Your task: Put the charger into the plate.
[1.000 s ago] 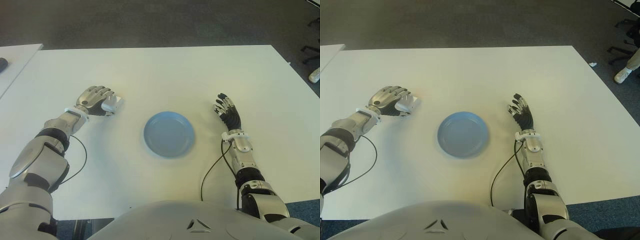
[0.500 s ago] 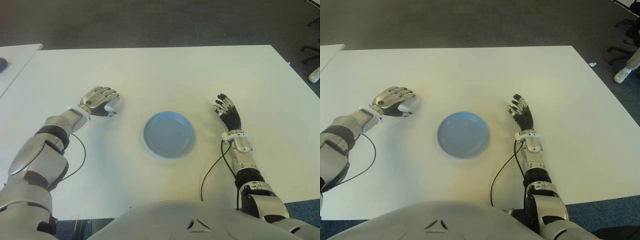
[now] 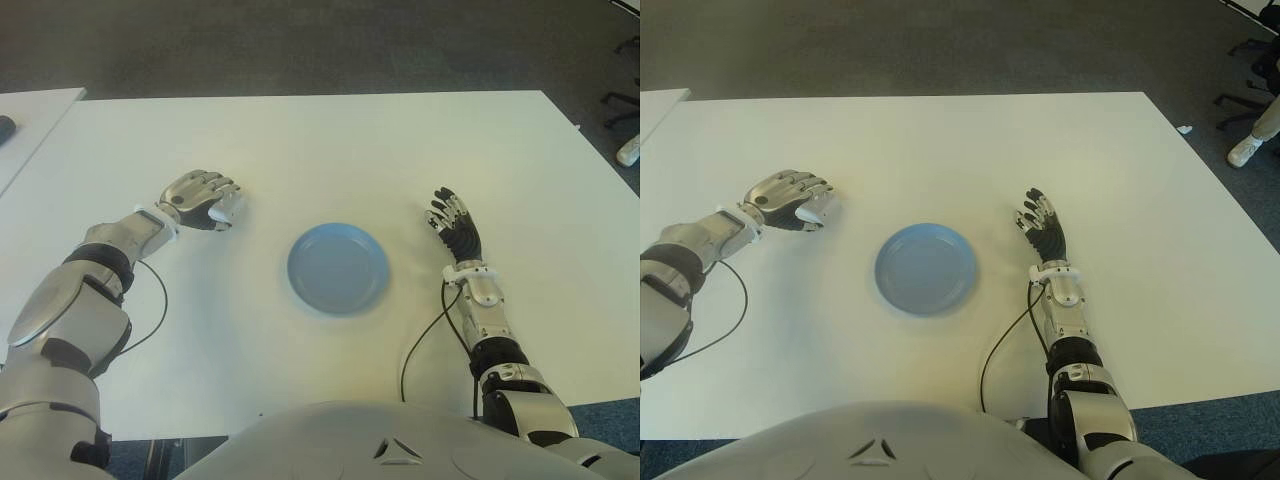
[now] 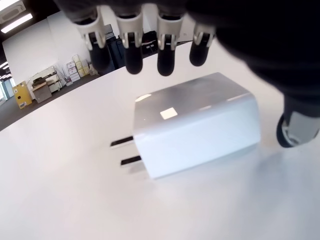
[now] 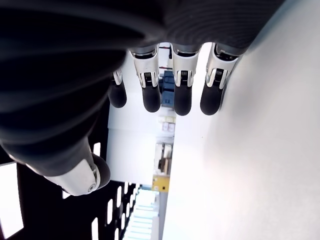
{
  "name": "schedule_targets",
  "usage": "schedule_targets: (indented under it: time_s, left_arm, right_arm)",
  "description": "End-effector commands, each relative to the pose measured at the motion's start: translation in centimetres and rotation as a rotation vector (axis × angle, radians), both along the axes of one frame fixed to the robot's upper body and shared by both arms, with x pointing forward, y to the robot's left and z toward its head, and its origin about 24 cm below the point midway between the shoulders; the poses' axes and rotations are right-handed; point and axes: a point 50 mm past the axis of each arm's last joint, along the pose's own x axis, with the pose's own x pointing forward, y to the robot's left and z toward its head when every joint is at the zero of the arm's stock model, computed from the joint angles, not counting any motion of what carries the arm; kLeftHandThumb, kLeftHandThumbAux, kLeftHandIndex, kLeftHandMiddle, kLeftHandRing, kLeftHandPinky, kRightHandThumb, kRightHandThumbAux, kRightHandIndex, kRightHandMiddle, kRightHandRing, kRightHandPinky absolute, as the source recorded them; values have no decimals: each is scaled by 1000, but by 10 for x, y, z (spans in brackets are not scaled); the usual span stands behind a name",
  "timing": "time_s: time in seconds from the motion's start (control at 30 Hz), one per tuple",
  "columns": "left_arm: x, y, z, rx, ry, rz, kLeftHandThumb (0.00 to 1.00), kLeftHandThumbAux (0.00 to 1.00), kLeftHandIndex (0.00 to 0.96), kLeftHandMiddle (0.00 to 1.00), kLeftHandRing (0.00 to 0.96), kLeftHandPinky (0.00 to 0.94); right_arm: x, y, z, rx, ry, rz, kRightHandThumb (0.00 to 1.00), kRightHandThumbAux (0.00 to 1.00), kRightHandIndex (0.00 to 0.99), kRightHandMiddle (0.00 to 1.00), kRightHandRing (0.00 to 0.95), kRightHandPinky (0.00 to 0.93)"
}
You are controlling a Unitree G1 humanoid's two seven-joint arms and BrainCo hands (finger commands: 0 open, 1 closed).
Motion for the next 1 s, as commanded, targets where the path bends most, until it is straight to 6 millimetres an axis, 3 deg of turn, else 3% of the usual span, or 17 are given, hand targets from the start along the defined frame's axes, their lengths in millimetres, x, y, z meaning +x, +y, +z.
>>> schedule_targets:
  time_s: [0.03,1.0]
  left_arm:
    - [3,-2,1,7,29,8,424,399,91,122,121,129]
    - [14,0,13,-8,57,73,460,387,81,108,102,92]
  right_arm:
    - [-51,10,-55,53,263,-15,314,669,85,120,105,128]
    - [-74,0,-51,75,205,-28,319,653,128,128,98,122]
